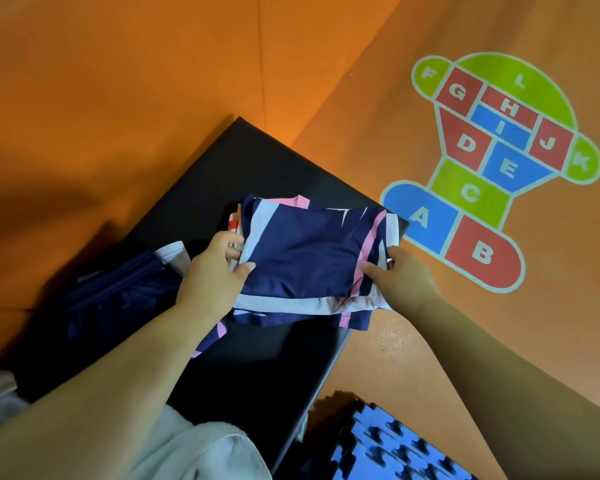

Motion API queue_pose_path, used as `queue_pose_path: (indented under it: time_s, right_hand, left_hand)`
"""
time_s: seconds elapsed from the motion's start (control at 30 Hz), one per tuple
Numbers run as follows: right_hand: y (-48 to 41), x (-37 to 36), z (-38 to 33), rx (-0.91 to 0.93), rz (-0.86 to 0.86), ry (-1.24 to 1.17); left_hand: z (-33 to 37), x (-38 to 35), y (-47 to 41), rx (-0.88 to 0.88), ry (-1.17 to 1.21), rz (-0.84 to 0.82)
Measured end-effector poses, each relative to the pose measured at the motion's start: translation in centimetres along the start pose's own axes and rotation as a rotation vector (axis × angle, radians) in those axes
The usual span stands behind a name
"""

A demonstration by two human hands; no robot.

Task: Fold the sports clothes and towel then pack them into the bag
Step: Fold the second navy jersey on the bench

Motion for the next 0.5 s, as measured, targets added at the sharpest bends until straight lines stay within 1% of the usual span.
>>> queue_pose_path:
  time_s: [0.13, 0.23, 0.37, 0.5]
  right_hand:
    - [2.4, 0.9, 0.3, -0.005, 0.057, 0.068]
    - [4.9, 1.0, 0.5, -0.035, 0.066, 0.068]
    - [9.1, 0.0, 0.2, -0.010, 0.039, 0.188]
    - [13.8, -3.0, -0.9, 0.036, -0.040, 0.339]
  left_hand:
    - [-1.2, 2.3, 2.3, 0.022, -0.043, 0.009]
    - [-2.5, 4.2, 5.2, 0.067, -0.013, 0.021]
    - [-4.8, 6.3, 10.6, 0.101, -0.007, 0.020]
    - [-8.3, 8.2, 17.0, 0.149, -0.020, 0.026]
Point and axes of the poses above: each hand's wrist, its own y-axis away from the middle knuckle, its own x-axis out of the back of the hand, z = x × y, the point moved 3 cm from there along -y, towards the middle knuckle, and after that the axes turned 7 degrees about -x, right-handed, at the moved point
